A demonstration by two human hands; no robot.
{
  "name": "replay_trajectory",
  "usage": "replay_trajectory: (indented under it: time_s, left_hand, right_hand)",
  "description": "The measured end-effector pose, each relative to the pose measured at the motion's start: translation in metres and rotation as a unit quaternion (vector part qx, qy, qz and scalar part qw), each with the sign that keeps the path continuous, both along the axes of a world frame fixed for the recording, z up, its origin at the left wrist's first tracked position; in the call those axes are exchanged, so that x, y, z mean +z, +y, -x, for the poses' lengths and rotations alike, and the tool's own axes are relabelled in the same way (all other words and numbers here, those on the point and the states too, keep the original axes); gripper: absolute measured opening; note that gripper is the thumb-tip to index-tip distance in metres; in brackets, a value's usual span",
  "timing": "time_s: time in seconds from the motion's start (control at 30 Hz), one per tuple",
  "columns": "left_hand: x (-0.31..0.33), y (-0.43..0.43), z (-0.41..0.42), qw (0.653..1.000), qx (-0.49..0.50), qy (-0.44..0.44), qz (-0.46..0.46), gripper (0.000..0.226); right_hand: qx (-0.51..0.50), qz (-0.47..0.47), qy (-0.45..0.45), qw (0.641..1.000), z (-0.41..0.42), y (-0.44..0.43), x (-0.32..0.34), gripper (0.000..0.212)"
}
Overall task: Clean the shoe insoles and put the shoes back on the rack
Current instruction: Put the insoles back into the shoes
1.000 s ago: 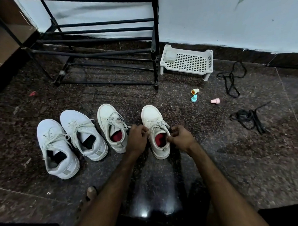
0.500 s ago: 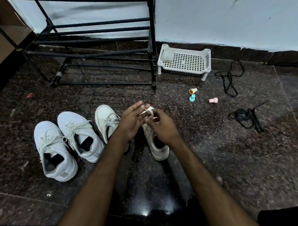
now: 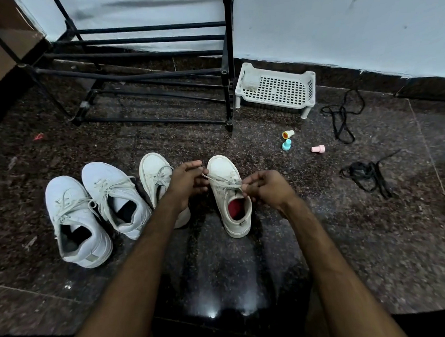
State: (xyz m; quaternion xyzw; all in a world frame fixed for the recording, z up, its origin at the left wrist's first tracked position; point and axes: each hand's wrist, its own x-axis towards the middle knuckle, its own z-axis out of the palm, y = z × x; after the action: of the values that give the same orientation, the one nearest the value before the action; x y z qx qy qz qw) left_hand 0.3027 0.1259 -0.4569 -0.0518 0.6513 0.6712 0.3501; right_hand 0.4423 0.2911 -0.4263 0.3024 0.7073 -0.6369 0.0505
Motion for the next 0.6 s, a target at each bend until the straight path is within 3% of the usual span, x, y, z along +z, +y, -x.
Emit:
replay_trajectory:
  time_s: [0.1, 0.17, 0.23, 0.33, 0.6]
  left_hand:
    - [-0.007, 0.002, -0.002, 0.982, -0.076, 0.126, 0.118, 0.012]
    - [-0.013, 0.003, -0.002, 0.926, -0.118, 0.276, 0.228, 0.012]
    - [-0.015, 0.007, -0.006, 0.884, -0.134, 0.354, 0.274, 0.013]
    - [-0.007, 0.018, -0.022, 0.868, -0.164, 0.386, 0.265, 0.010]
    - [-0.017, 0.025, -0.036, 0.863, -0.227, 0.376, 0.251, 0.011]
  right_hand:
    - [0.044, -0.029, -0.009, 0.999, 0.002, 0.000, -0.001, 0.013]
    - [0.125, -0.094, -0.043, 0.987, 0.004, -0.004, -0.005, 0.014]
    - [0.118, -0.223, -0.075, 0.965, 0.005, -0.007, -0.008, 0.011]
    - [0.023, -0.337, -0.050, 0.940, 0.007, -0.009, -0.012, 0.007]
    - [0.057, -0.340, -0.035, 0.938, 0.014, -0.018, -0.022, 0.024]
